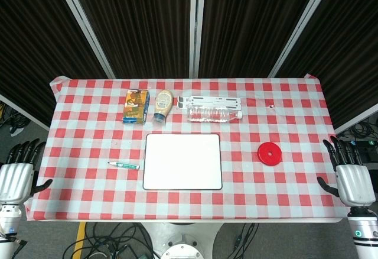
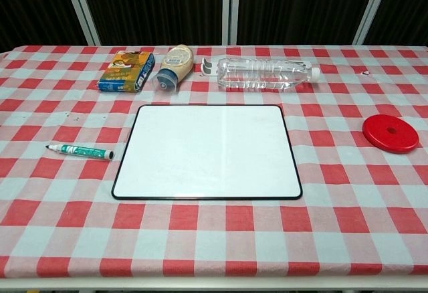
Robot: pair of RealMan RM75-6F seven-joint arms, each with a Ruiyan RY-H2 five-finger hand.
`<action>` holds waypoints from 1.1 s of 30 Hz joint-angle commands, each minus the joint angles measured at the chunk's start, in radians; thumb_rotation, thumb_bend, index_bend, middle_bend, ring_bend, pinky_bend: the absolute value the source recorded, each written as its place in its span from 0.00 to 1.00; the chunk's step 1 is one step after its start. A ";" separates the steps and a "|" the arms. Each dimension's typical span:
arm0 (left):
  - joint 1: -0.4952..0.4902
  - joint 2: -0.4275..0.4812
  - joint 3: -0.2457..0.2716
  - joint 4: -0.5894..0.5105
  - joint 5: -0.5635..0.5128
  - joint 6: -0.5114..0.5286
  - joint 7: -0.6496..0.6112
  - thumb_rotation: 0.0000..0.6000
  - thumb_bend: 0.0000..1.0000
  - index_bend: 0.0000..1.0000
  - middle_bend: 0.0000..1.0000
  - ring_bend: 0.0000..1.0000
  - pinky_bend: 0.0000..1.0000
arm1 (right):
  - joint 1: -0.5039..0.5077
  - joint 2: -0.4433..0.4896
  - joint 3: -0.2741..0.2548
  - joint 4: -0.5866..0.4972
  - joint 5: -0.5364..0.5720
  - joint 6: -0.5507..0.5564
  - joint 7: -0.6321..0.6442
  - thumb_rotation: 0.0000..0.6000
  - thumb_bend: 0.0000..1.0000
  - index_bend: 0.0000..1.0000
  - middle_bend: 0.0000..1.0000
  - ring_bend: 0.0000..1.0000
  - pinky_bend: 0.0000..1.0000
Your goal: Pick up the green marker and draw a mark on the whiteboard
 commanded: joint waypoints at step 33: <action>-0.414 -0.264 -0.087 0.050 -0.137 -0.478 0.277 1.00 0.17 0.39 0.45 0.77 0.97 | 0.078 0.071 0.036 -0.026 0.035 -0.090 0.012 1.00 0.10 0.00 0.01 0.00 0.00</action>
